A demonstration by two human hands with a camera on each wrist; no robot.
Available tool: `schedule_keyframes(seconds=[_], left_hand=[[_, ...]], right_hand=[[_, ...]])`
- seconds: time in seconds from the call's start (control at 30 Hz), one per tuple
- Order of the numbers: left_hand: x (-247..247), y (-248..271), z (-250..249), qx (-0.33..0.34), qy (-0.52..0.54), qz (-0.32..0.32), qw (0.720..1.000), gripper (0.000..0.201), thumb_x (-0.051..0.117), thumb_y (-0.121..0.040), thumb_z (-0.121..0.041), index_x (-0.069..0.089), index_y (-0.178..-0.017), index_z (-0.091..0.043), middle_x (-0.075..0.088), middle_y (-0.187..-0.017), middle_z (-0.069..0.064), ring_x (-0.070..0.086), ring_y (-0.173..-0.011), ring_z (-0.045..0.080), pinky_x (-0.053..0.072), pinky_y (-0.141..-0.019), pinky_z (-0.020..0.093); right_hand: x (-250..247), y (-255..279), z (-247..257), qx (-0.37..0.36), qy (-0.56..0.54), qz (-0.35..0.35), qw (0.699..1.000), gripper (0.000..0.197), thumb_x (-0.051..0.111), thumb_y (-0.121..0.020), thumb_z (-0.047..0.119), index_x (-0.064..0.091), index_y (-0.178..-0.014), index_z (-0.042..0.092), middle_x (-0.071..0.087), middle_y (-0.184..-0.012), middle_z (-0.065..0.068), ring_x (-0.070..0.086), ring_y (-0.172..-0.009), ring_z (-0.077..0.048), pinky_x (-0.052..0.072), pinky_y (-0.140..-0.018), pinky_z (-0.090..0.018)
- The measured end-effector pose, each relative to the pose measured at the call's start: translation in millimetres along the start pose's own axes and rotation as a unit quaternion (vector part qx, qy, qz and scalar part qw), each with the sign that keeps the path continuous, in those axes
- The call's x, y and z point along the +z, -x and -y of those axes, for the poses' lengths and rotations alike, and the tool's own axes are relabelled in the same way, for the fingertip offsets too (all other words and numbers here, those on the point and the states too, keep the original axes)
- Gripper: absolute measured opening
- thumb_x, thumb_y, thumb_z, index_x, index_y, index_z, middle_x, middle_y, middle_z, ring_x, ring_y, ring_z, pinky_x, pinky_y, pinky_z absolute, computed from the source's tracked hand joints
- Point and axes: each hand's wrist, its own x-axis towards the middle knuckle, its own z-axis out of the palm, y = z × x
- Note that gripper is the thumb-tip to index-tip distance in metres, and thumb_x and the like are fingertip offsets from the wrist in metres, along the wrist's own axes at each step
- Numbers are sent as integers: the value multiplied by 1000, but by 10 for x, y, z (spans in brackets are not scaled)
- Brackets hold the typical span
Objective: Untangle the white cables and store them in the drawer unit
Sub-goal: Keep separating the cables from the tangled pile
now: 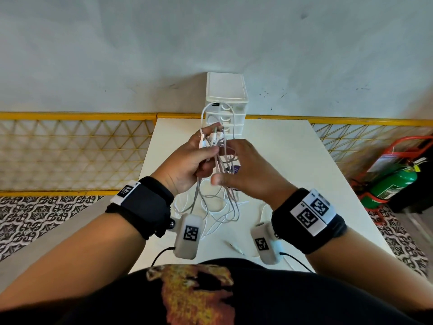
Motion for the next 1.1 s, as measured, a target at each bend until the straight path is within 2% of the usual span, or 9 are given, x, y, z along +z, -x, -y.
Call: schedule_keyframes(seconds=[0.07,0.17,0.3,0.47,0.63,0.77,0.83,0.97,1.1], left_hand=[[-23,-17,22,6,-52,10,999,45,49,-98,-3,53,-126,-38,46,-62,-3,34,-45,8,25,-42,18],[-21,-38,34,35,-250,-23,967,40,56,-97,-17,52,-128,-42,46,-63,0,35,-46,12,30,-46,21],[-145,-79,-25,65,-246,-96,962,26,51,-97,-14,60,-116,-29,52,-54,-10,31,-44,10,24,-44,21],[-501,-90,-279,65,-87,-177,978,28,46,-96,-4,66,-87,-21,27,-49,-11,18,-40,5,11,-40,15],[-528,-102,-312,82,-69,-171,980,23,45,-99,-10,68,-101,-11,22,-50,-9,16,-40,5,10,-42,18],[-386,-107,-267,82,-74,-113,987,22,47,-99,-10,64,-112,-15,44,-52,-5,19,-38,5,13,-42,17],[-306,-96,-243,70,-140,-69,985,21,57,-96,-17,63,-116,-20,63,-73,-2,21,-41,6,13,-45,20],[-351,-123,-200,39,-302,-114,946,35,77,-79,-36,64,-111,-27,61,-74,-19,44,-48,-1,32,-48,21],[-514,-92,-84,6,-468,-157,870,46,77,-79,-42,60,-118,-24,63,-109,-11,58,-96,8,43,-77,24]], right_hand=[[83,-12,-8,20,37,13,999,80,78,-56,57,46,-124,31,44,-117,14,49,-107,3,39,-87,-13],[132,-45,-70,34,78,-53,995,38,70,-78,25,52,-111,21,56,-106,4,58,-96,-16,49,-79,-30],[-81,-122,-224,54,59,-71,994,7,61,-88,21,66,-90,17,68,-78,-1,60,-67,-14,42,-57,-20],[-591,-133,-742,133,-189,-151,961,14,62,-90,15,67,-77,16,66,-57,0,65,-60,-18,44,-57,-27],[-657,-23,-947,139,-289,-108,941,19,55,-94,28,65,-89,13,66,-63,-1,66,-61,-16,41,-56,-26],[-536,-6,-849,112,-351,-36,929,34,48,-89,39,62,-109,16,72,-79,-9,67,-63,-21,43,-54,-25],[-501,-30,-790,90,-344,-56,933,32,46,-92,39,62,-110,18,68,-71,-7,61,-57,-22,41,-56,-30],[-544,-93,-759,65,-355,-130,924,29,37,-103,27,64,-106,17,52,-56,-3,46,-51,-22,36,-55,-31],[-635,-83,-751,71,-423,-158,889,30,36,-103,29,62,-102,13,48,-55,-2,45,-48,-21,40,-53,-26]])
